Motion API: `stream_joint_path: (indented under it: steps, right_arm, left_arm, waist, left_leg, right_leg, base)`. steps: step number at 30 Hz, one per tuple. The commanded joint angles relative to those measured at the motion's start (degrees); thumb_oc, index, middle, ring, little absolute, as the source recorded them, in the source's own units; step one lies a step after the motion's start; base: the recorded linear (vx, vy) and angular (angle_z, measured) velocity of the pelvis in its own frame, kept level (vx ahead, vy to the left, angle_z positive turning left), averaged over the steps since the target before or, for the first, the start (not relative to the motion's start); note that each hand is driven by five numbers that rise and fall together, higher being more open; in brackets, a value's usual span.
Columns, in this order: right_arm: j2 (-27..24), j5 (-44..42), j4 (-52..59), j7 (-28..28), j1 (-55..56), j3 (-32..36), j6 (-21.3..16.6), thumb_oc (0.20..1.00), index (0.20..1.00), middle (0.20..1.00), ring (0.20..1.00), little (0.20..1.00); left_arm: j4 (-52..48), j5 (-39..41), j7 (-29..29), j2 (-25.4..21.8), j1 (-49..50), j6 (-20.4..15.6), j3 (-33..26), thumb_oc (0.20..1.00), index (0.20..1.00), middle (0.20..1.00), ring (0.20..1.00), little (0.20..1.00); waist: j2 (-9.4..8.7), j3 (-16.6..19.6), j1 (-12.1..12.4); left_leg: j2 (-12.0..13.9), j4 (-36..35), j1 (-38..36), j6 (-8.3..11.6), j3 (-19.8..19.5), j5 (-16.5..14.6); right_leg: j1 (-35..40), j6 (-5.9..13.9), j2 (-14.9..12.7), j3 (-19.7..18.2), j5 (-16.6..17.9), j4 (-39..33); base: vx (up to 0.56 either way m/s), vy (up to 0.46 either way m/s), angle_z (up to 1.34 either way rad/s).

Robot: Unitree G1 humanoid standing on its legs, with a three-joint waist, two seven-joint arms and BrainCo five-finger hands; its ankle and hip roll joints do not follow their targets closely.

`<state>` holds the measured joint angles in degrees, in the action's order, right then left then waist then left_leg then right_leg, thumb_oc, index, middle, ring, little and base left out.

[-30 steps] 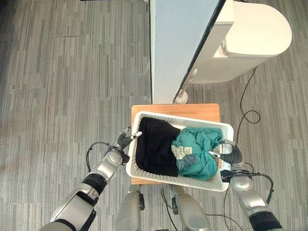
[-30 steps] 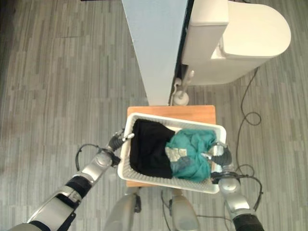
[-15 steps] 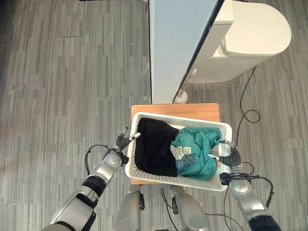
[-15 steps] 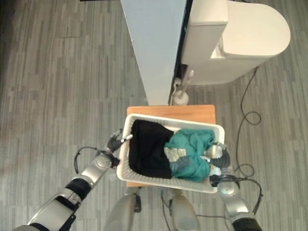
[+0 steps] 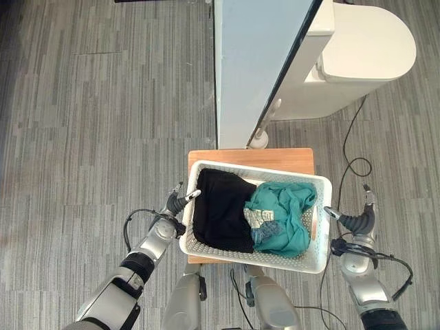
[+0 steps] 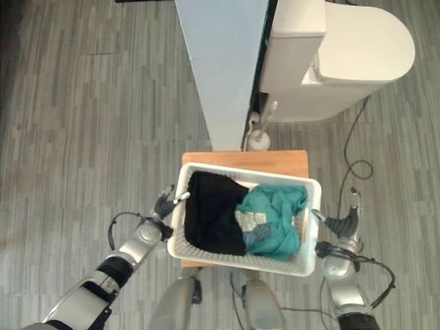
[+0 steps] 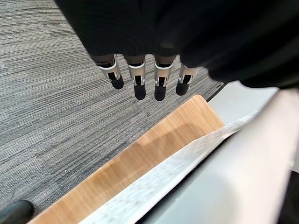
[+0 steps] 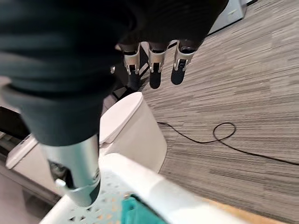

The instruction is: Grab the laundry basket,head to the washer,open it,put in the laundry and shut it.

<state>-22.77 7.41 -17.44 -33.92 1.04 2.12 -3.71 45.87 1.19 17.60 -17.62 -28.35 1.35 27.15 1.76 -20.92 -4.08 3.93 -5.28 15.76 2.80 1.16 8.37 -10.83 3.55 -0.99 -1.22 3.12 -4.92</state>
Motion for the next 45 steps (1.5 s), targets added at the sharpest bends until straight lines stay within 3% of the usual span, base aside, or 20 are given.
stream_joint_path:
  steps: [1, 12, 27, 32, 35, 39, 42, 45]
  right_arm:
    - [-0.39, -2.39, 1.94, -2.64, 3.5, 3.73, -1.33, 1.0, 1.0, 1.0, 1.0, 1.0]
    - [3.78, -11.68, -8.0, -1.28, 0.11, 0.57, -1.92, 1.0, 1.0, 1.0, 1.0, 1.0]
    - [5.58, -13.82, -8.99, -1.22, -6.61, -4.56, -2.64, 1.0, 1.0, 1.0, 1.0, 1.0]
    - [5.44, -15.12, -9.92, -1.44, -5.98, -3.0, -3.07, 1.0, 1.0, 1.0, 1.0, 1.0]
    - [5.01, -15.89, -10.93, -2.66, -5.27, 0.71, -3.76, 1.0, 1.0, 1.0, 1.0, 1.0]
    - [5.42, -16.86, -12.59, -2.07, -5.82, 1.91, -3.51, 1.0, 1.0, 1.0, 1.0, 1.0]
    - [5.92, -17.5, -13.31, 0.97, -5.71, 0.66, -2.31, 1.0, 1.0, 1.0, 1.0, 1.0]
    - [5.74, -17.98, -14.29, 6.62, -5.86, -2.96, 0.33, 1.0, 1.0, 1.0, 1.0, 1.0]
  left_arm:
    - [7.82, -1.43, 1.18, 2.05, -1.53, 0.02, -1.14, 1.0, 1.0, 1.0, 1.0, 1.0]
    - [10.33, 0.88, 1.48, 3.05, -3.47, 0.66, 0.56, 1.0, 1.0, 1.0, 1.0, 1.0]
    - [6.77, -0.14, 1.22, 3.16, -3.83, 0.58, 3.75, 1.0, 1.0, 1.0, 1.0, 1.0]
    - [-1.55, -6.39, 0.44, -0.75, -4.65, 0.94, 6.55, 1.0, 1.0, 1.0, 1.0, 1.0]
    - [-12.65, -14.86, -2.2, -7.81, -4.53, 1.0, 7.99, 1.0, 1.0, 1.0, 1.0, 1.0]
    - [-19.01, -20.22, -5.0, -13.21, -3.54, 1.13, 7.42, 1.0, 1.0, 1.0, 1.0, 1.0]
    - [-22.06, -22.52, -6.29, -16.18, -2.37, 1.34, 6.02, 1.0, 1.0, 1.0, 1.0, 1.0]
    - [-21.65, -23.61, -7.17, -16.2, -2.05, 1.95, 4.99, 1.0, 1.0, 1.0, 1.0, 1.0]
  waist:
    - [-2.41, 1.55, 0.06]
    - [-1.0, 0.82, 0.34]
    - [0.12, 1.07, 1.53]
    - [0.37, 1.19, 1.83]
    - [1.0, 1.33, 2.31]
    - [1.3, 1.2, 2.98]
    - [1.16, 1.08, 3.55]
    - [0.93, 0.95, 3.93]
  left_leg:
    - [-2.26, 0.67, -2.62, -3.82, -2.16, -6.52]
    - [-2.97, 0.72, -1.38, -3.96, -2.29, -6.05]
    - [-3.44, 0.55, -0.94, -4.08, -2.73, -5.83]
    - [-3.52, 0.44, -1.14, -4.19, -3.18, -6.0]
    - [-3.69, 0.41, -1.19, -4.3, -3.56, -6.29]
    - [-3.83, 0.41, -1.15, -4.38, -3.88, -6.44]
    - [-3.98, 0.43, -1.11, -4.38, -3.94, -6.48]
    - [-3.94, 0.48, -1.05, -4.35, -3.92, -6.44]
  right_leg:
    - [-3.51, 1.28, -2.24, 5.04, 1.24, 1.04]
    - [-4.35, 1.35, -2.98, 5.5, 1.6, 1.15]
    - [-4.62, 1.47, -3.32, 5.68, 1.69, 0.99]
    - [-4.22, 1.71, -3.52, 6.0, 1.51, 0.92]
    - [-3.92, 2.11, -3.77, 6.2, 1.26, 1.01]
    - [-3.85, 2.22, -3.89, 6.36, 1.15, 1.11]
    - [-3.86, 2.2, -3.91, 6.38, 1.24, 1.11]
    - [-4.01, 2.07, -3.97, 6.22, 1.32, 1.21]
  base:
    - [0.0, 0.0, 0.0]
    - [0.0, 0.0, 0.0]
    - [0.0, 0.0, 0.0]
    - [0.01, 0.0, 0.0]
    - [0.0, 0.0, 0.0]
    - [0.0, -0.001, 0.08]
    - [-0.01, 0.0, 0.07]
    - [0.0, 0.002, 0.01]
